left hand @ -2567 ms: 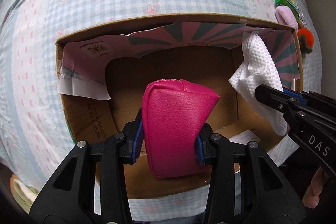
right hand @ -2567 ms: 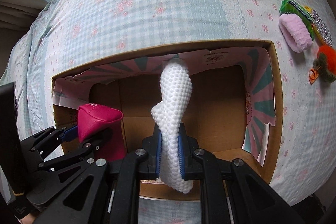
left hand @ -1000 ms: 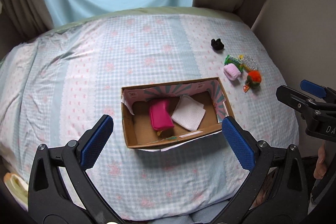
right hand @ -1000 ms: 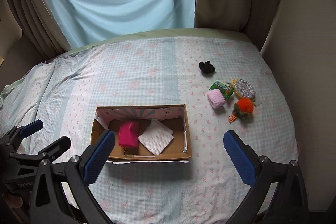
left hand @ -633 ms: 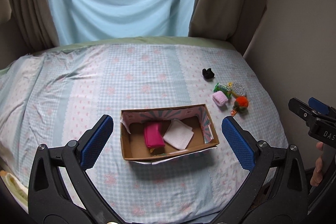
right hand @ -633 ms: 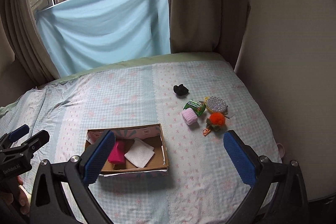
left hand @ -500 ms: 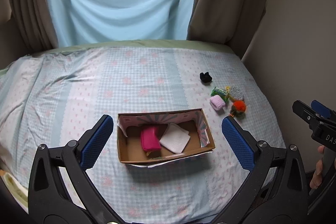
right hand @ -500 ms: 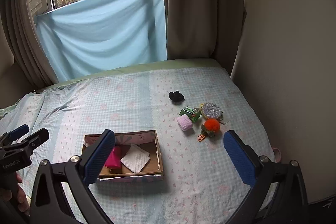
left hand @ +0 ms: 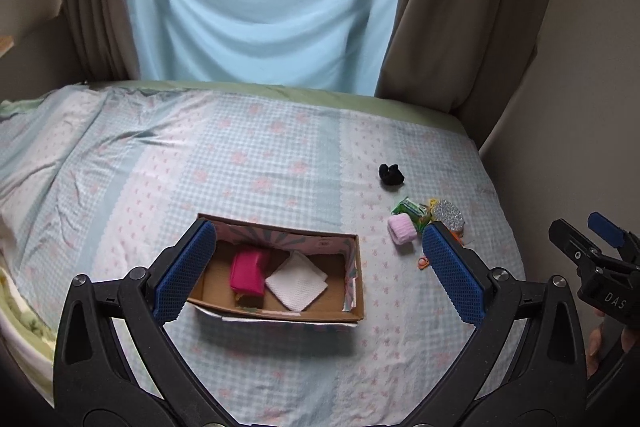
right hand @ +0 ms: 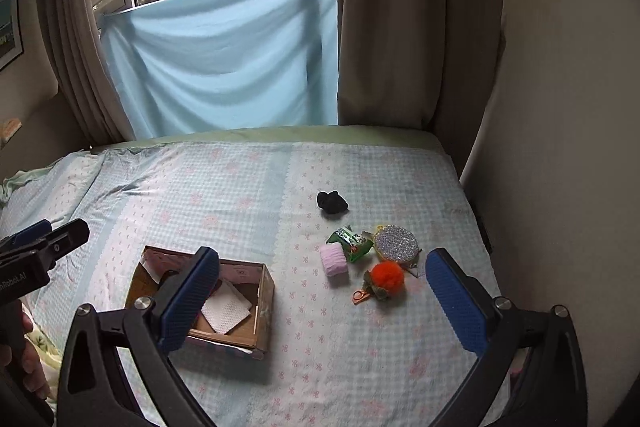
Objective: Organize soft objects
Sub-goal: 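Lift both tools away from the box back toward the items, then grasp the pink fuzzy hair tie with the left tool while the right tool grasps the glitter sponge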
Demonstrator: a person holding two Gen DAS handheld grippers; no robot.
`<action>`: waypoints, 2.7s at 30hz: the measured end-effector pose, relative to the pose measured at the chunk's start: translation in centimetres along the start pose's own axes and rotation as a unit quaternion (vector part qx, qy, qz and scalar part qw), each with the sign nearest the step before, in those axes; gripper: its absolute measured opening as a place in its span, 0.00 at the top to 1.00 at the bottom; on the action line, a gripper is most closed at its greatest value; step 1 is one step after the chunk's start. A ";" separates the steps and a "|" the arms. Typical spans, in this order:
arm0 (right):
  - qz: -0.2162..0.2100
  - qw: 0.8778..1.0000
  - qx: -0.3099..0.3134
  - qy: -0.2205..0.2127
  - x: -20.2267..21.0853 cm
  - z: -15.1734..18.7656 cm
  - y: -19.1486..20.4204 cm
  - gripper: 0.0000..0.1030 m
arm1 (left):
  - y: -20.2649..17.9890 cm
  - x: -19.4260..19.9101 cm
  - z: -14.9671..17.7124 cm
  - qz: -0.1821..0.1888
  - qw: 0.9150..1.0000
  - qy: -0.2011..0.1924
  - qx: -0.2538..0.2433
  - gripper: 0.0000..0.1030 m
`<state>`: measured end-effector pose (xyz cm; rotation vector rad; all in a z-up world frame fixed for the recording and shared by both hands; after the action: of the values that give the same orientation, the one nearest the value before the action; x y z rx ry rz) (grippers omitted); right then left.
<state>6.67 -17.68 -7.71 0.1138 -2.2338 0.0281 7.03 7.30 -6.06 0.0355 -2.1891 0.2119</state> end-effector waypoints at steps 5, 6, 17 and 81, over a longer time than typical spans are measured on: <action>-0.012 0.999 0.033 0.002 -2.1 -1.4 -4.7 0.00 | -4.6 -1.9 0.8 -0.018 0.999 0.001 0.033 0.00; -0.014 0.999 0.036 0.004 -2.6 -1.7 -5.5 0.00 | -5.4 -2.4 0.9 -0.021 0.999 0.004 0.037 0.00; -0.028 0.998 0.038 0.034 -10.4 -3.7 -12.4 0.00 | -13.0 -10.7 0.7 -0.032 0.998 0.033 0.036 0.00; -0.099 0.975 0.097 0.173 -43.1 -0.6 -16.1 0.97 | -19.5 -46.8 5.4 -0.002 0.983 0.185 -0.019 0.60</action>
<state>35.01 -30.60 -41.53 0.4065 -1.8596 0.1463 32.22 -15.25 -44.26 -0.0207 -1.8218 0.1604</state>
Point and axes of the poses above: each gripper's, at about its wrist camera, not at the fingertips, and x roughly against the way its jaws point, y to its left, z to its underside, the point moved 2 cm from there along -x, roughly the way its jaws point, and after that the axes turned 9 degrees about y, right-handed, at the moved point
